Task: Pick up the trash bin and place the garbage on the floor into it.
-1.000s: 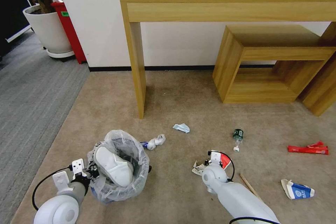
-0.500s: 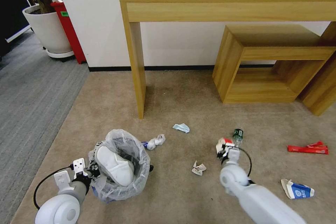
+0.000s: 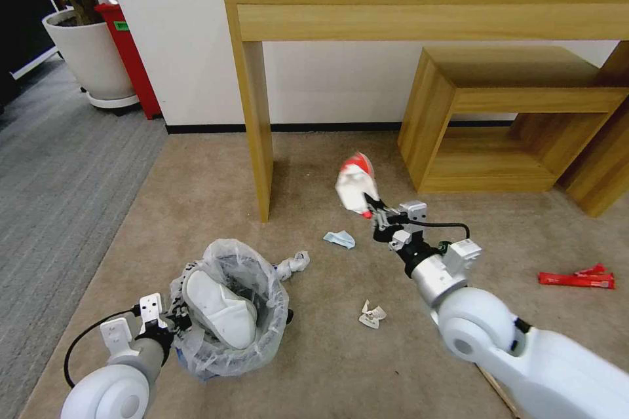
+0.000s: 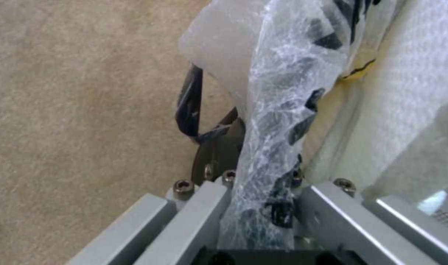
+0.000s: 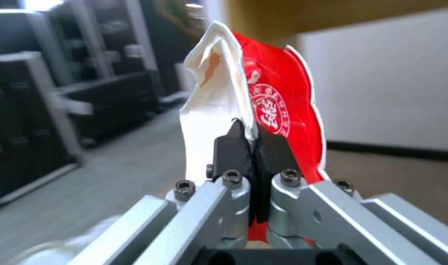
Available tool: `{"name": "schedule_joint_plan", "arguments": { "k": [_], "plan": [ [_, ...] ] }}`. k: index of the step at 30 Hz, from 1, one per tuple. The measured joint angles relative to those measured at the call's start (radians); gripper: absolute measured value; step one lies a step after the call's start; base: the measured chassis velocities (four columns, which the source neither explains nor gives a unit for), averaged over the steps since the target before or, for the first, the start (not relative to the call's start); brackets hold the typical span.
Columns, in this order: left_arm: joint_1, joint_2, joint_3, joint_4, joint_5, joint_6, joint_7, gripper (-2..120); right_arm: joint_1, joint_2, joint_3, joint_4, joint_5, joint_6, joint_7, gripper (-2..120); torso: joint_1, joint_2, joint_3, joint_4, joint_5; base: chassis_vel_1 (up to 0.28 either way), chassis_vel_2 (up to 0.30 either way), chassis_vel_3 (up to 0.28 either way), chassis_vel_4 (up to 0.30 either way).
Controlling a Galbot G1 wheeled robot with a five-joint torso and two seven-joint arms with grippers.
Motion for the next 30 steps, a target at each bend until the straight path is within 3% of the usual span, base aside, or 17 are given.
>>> {"name": "schedule_joint_plan", "arguments": {
  "k": [6,12,13,16,18,20,21,24,30],
  "plan": [
    [0.002,0.004,-0.001,-0.027,-0.018,0.016,-0.012,0,0.081,-0.039,-0.070,0.030,0.071,0.072,-0.144,0,0.000,0.000,0.000,0.0001,0.0001,0.000,0.000,0.000,0.000],
    [0.007,0.002,-0.006,-0.044,-0.022,0.019,-0.016,0,0.237,-0.025,-0.267,0.023,0.149,0.137,-0.241,0,0.000,0.000,0.000,0.0003,0.0000,0.000,0.000,0.000,0.000],
    [0.007,0.002,-0.006,-0.044,-0.022,0.019,-0.016,0,0.237,-0.025,-0.267,0.023,0.149,0.137,-0.241,0,0.000,0.000,0.000,0.0003,0.0000,0.000,0.000,0.000,0.000],
    [0.008,0.000,-0.011,-0.053,-0.024,0.019,-0.016,0,0.331,-0.009,-0.441,0.018,0.173,0.118,-0.201,0,0.000,0.000,0.000,0.0002,-0.0001,0.000,0.000,0.000,0.000],
    [0.009,-0.002,-0.013,-0.056,-0.024,0.019,-0.017,0,0.361,0.000,-0.495,0.015,0.179,0.106,-0.182,0,0.000,0.000,0.000,0.0000,0.0000,0.000,0.000,0.000,0.000],
    [0.010,-0.008,-0.016,-0.062,-0.024,0.019,-0.017,0,0.432,0.036,-0.618,0.003,0.191,0.085,-0.136,0,0.000,0.000,0.000,0.0001,-0.0002,0.000,0.000,0.000,0.000],
    [0.010,-0.008,-0.016,-0.062,-0.024,0.019,-0.017,0,0.432,0.036,-0.618,0.003,0.191,0.085,-0.136,0,0.000,0.000,0.000,0.0001,-0.0002,0.000,0.000,0.000,0.000],
    [0.010,-0.019,-0.022,-0.070,-0.023,0.018,-0.017,0,0.518,0.117,-0.752,-0.029,0.200,0.058,-0.073,0,0.000,0.000,0.000,0.0002,0.0001,0.000,0.000,0.000,0.000],
    [0.016,-0.031,-0.029,-0.078,-0.018,0.014,-0.015,0,0.577,0.206,-0.847,-0.105,0.205,0.025,-0.004,0,0.000,0.000,0.000,0.0003,-0.0003,0.000,0.000,0.000,0.000]
  ]
}}
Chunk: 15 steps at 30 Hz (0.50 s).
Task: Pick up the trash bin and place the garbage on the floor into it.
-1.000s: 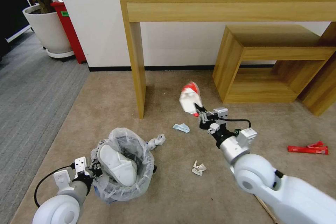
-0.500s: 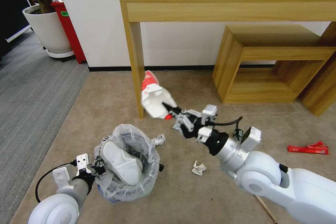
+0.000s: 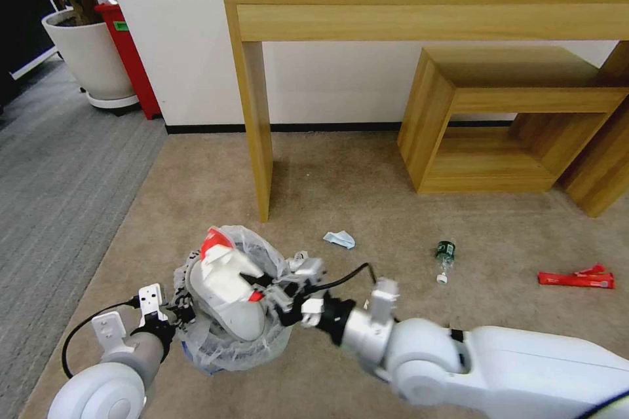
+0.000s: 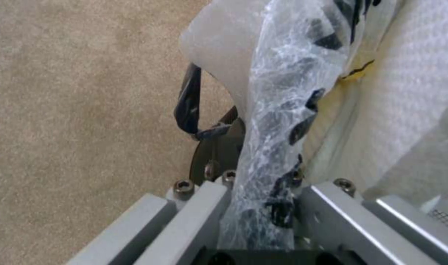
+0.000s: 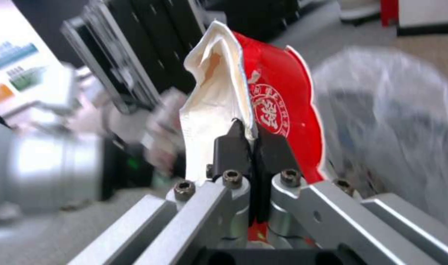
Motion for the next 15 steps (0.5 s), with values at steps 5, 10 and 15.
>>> {"name": "schedule_joint_plan", "arguments": {
  "k": [5,10,15],
  "plan": [
    [0.010,-0.007,-0.006,-0.008,0.004,-0.003,0.003,0,0.017,0.056,-0.030,-0.077,-0.002,-0.021,0.044,0,0.000,0.000,0.000,-0.0002,0.0002,0.000,0.000,0.000,0.000],
    [0.020,-0.013,-0.009,-0.010,0.016,-0.010,0.009,0,0.015,0.106,-0.047,-0.121,-0.001,-0.046,0.107,0,0.000,0.000,0.000,-0.0001,0.0002,0.000,0.000,0.000,0.000],
    [0.023,-0.019,-0.006,-0.008,0.027,-0.015,0.014,0,0.019,0.132,-0.053,-0.128,0.000,-0.064,0.153,0,0.000,0.000,0.000,-0.0001,0.0003,0.000,0.000,0.000,0.000]
  ]
}}
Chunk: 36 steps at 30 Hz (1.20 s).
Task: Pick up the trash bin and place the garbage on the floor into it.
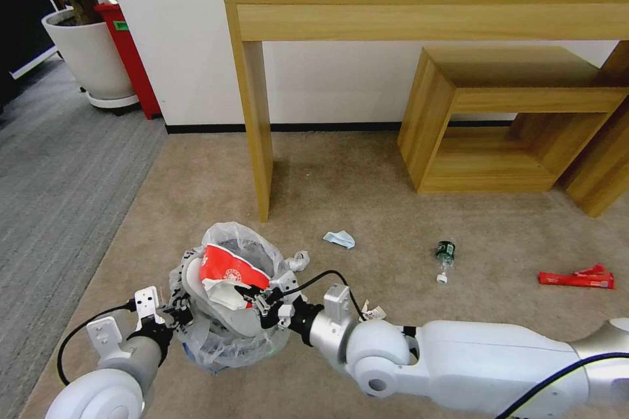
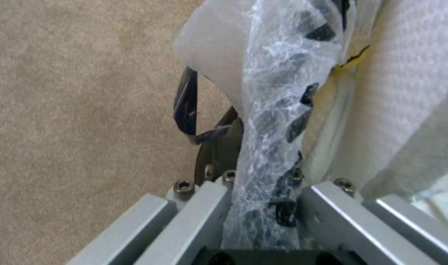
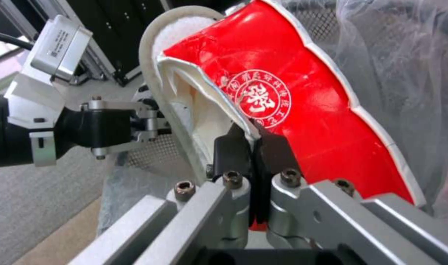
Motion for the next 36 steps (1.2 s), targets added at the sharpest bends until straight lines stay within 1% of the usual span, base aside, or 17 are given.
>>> {"name": "schedule_joint_plan", "arguments": {
  "k": [6,8,9,12,14,15,16,19,20,23,24,25,27,29,30,32,36],
  "plan": [
    [0.001,-0.005,0.004,0.011,0.008,0.000,0.005,0,-0.009,-0.005,0.006,0.002,-0.016,-0.001,0.000,2,0.000,0.000,0.000,-0.0001,0.0000,0.000,0.000,0.000,0.000],
    [0.001,-0.004,0.004,0.018,0.011,-0.001,0.006,0,-0.014,-0.013,0.016,0.022,-0.017,0.000,-0.009,11,0.000,0.000,0.000,-0.0001,0.0000,0.000,0.000,0.000,0.000],
    [0.001,-0.004,0.004,0.018,0.011,-0.001,0.006,0,-0.014,-0.013,0.016,0.022,-0.017,0.000,-0.009,11,0.000,0.000,0.000,-0.0001,0.0000,0.000,0.000,0.000,0.000],
    [0.001,-0.008,0.002,0.023,0.014,-0.002,0.006,0,-0.018,-0.027,0.022,0.046,-0.018,0.002,-0.019,26,0.000,0.000,0.000,-0.0001,0.0001,0.000,0.000,0.000,0.000],
    [0.001,-0.008,0.002,0.023,0.014,-0.002,0.006,0,-0.018,-0.027,0.023,0.046,-0.018,0.003,-0.019,26,0.000,0.000,0.000,-0.0001,0.0001,0.000,0.000,0.000,0.000],
    [0.002,-0.009,0.002,0.023,0.015,-0.003,0.006,0,-0.020,-0.029,0.023,0.050,-0.020,0.003,-0.020,34,0.000,0.000,0.000,-0.0001,0.0001,0.000,0.000,0.000,0.000],
    [0.002,-0.009,0.002,0.023,0.015,-0.003,0.006,0,-0.020,-0.029,0.023,0.050,-0.020,0.003,-0.020,34,0.000,0.000,0.000,-0.0001,0.0001,0.000,0.000,0.000,0.000],
    [0.006,-0.015,0.001,0.024,0.022,-0.004,0.006,0,-0.027,-0.037,0.028,0.064,-0.030,0.005,-0.022,53,0.000,0.000,0.000,-0.0001,0.0002,0.000,0.000,0.000,0.000],
    [0.006,-0.015,0.001,0.024,0.022,-0.004,0.006,0,-0.027,-0.037,0.028,0.064,-0.030,0.005,-0.022,53,0.000,0.000,0.000,-0.0001,0.0002,0.000,0.000,0.000,0.000],
    [0.015,-0.023,-0.001,0.024,0.031,-0.004,0.006,0,-0.040,-0.040,0.048,0.088,-0.030,0.008,-0.023,67,0.000,0.000,0.000,-0.0001,0.0002,0.000,0.000,0.000,0.000],
    [0.015,-0.023,-0.001,0.024,0.031,-0.004,0.006,0,-0.040,-0.040,0.048,0.088,-0.030,0.008,-0.023,67,0.000,0.000,0.000,-0.0001,0.0002,0.000,0.000,0.000,0.000],
    [0.018,-0.024,-0.002,0.024,0.034,-0.004,0.007,0,-0.044,-0.041,0.055,0.096,-0.028,0.009,-0.025,70,0.000,0.000,0.000,-0.0001,0.0001,0.000,0.000,0.000,0.000],
    [0.027,-0.027,-0.005,0.025,0.041,-0.007,0.010,0,-0.057,-0.043,0.082,0.119,-0.021,0.009,-0.029,82,0.000,0.000,0.000,0.0000,0.0001,0.000,0.000,0.000,0.000],
    [0.028,-0.027,-0.007,0.025,0.042,-0.008,0.010,0,-0.058,-0.044,0.085,0.121,-0.020,0.009,-0.029,84,0.000,0.000,0.000,0.0000,0.0001,0.000,0.000,0.000,0.000],
    [0.029,-0.028,-0.008,0.025,0.042,-0.009,0.010,0,-0.063,-0.046,0.090,0.123,-0.022,0.009,-0.032,90,0.000,0.000,0.000,0.0000,0.0001,0.000,0.000,0.000,0.000],
    [0.030,-0.029,-0.009,0.023,0.042,-0.010,0.010,0,-0.072,-0.048,0.095,0.121,-0.029,0.009,-0.034,96,0.000,0.000,0.000,-0.0001,0.0001,0.000,0.000,0.000,0.000],
    [0.034,-0.030,-0.007,0.023,0.045,-0.011,0.011,0,-0.096,-0.048,0.110,0.113,-0.040,0.010,-0.033,98,0.000,0.000,0.000,-0.0001,0.0002,0.000,0.000,0.000,0.000]
  ]
}}
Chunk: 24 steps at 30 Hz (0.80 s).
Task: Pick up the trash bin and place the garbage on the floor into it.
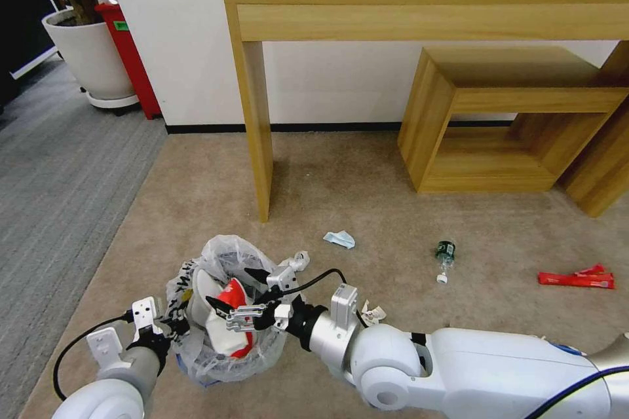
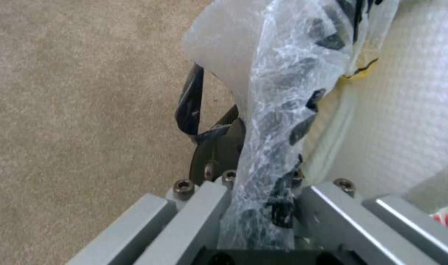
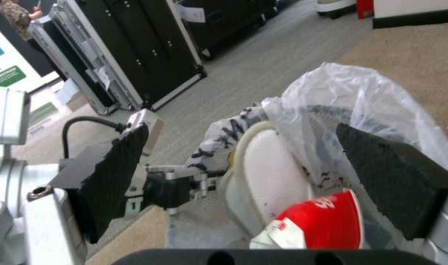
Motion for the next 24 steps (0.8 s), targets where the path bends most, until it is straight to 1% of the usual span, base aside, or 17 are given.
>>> {"name": "schedule_joint_plan", "arguments": {
  "k": [6,8,9,10,11,12,13,14,15,16,17,18,21,22,23,24],
  "plan": [
    [0.005,-0.001,0.002,0.001,0.005,0.000,0.001,0,-0.024,0.000,0.025,0.001,-0.001,0.001,0.001,98,0.000,0.000,0.000,0.0001,-0.0001,0.000,0.000,0.000,0.000],
    [0.006,0.001,0.001,0.002,0.006,0.000,0.002,0,-0.044,0.005,0.077,0.011,0.013,0.001,0.013,98,0.000,0.000,0.000,0.0001,0.0000,0.000,0.000,0.000,0.000],
    [0.007,0.002,0.000,0.002,0.007,-0.001,0.002,0,-0.059,0.008,0.123,0.018,0.034,-0.005,0.031,98,0.000,0.000,0.000,0.0001,0.0000,0.000,0.000,0.000,0.000],
    [0.007,0.002,0.000,0.002,0.007,-0.001,0.002,0,-0.059,0.008,0.123,0.018,0.034,-0.005,0.031,98,0.000,0.000,0.000,0.0001,0.0000,0.000,0.000,0.000,0.000],
    [0.007,0.005,0.000,0.002,0.007,-0.001,0.002,0,-0.075,0.008,0.181,0.023,0.063,-0.015,0.058,98,0.000,0.000,0.000,0.0002,0.0000,0.000,0.000,0.000,0.000],
    [0.007,0.007,-0.001,0.003,0.006,-0.001,0.002,0,-0.085,0.006,0.215,0.026,0.082,-0.023,0.075,99,0.000,0.000,0.000,0.0002,0.0000,0.000,0.000,0.000,0.000],
    [0.007,0.007,-0.001,0.003,0.006,-0.001,0.002,0,-0.085,0.006,0.215,0.026,0.082,-0.023,0.075,99,0.000,0.000,0.000,0.0002,0.0000,0.000,0.000,0.000,0.000],
    [0.004,0.010,-0.001,0.004,0.006,-0.001,0.002,0,-0.101,-0.001,0.263,0.031,0.113,-0.043,0.101,99,0.000,0.000,0.000,0.0003,0.0000,0.000,0.000,0.000,0.000],
    [-0.002,0.014,-0.001,0.008,0.003,-0.001,0.002,0,-0.130,-0.017,0.335,0.035,0.154,-0.070,0.135,100,0.000,0.000,0.000,0.0002,0.0000,0.000,0.000,0.000,0.000],
    [-0.005,0.015,-0.001,0.009,0.003,-0.001,0.002,0,-0.142,-0.024,0.361,0.035,0.164,-0.081,0.149,100,0.000,0.000,0.000,0.0002,0.0000,0.000,0.000,0.000,0.000],
    [-0.005,0.015,-0.001,0.009,0.003,-0.001,0.002,0,-0.142,-0.024,0.361,0.035,0.164,-0.081,0.149,100,0.000,0.000,0.000,0.0002,0.0000,0.000,0.000,0.000,0.000],
    [-0.009,0.018,0.000,0.013,0.001,-0.001,0.002,0,-0.169,-0.042,0.417,0.032,0.184,-0.103,0.185,100,0.000,0.000,0.000,-0.0001,0.0001,0.000,0.000,0.000,0.000],
    [-0.015,0.020,0.003,0.018,-0.001,-0.001,0.002,0,-0.233,-0.087,0.513,0.008,0.214,-0.160,0.281,100,0.000,0.000,0.000,0.0000,0.0001,0.000,0.000,0.000,0.000],
    [-0.015,0.020,0.003,0.018,-0.001,-0.001,0.002,0,-0.233,-0.087,0.513,0.008,0.214,-0.160,0.281,100,0.000,0.000,0.000,0.0000,0.0001,0.000,0.000,0.000,0.000],
    [-0.019,0.020,0.004,0.023,-0.001,-0.001,0.002,0,-0.269,-0.102,0.553,-0.004,0.231,-0.200,0.344,100,0.000,0.000,0.000,-0.0001,0.0000,0.000,0.000,0.000,0.000],
    [-0.021,0.020,0.005,0.025,-0.001,-0.001,0.002,0,-0.288,-0.106,0.572,-0.008,0.249,-0.218,0.382,100,0.000,0.000,0.000,-0.0002,0.0001,0.000,0.000,0.000,0.000]
  ]
}}
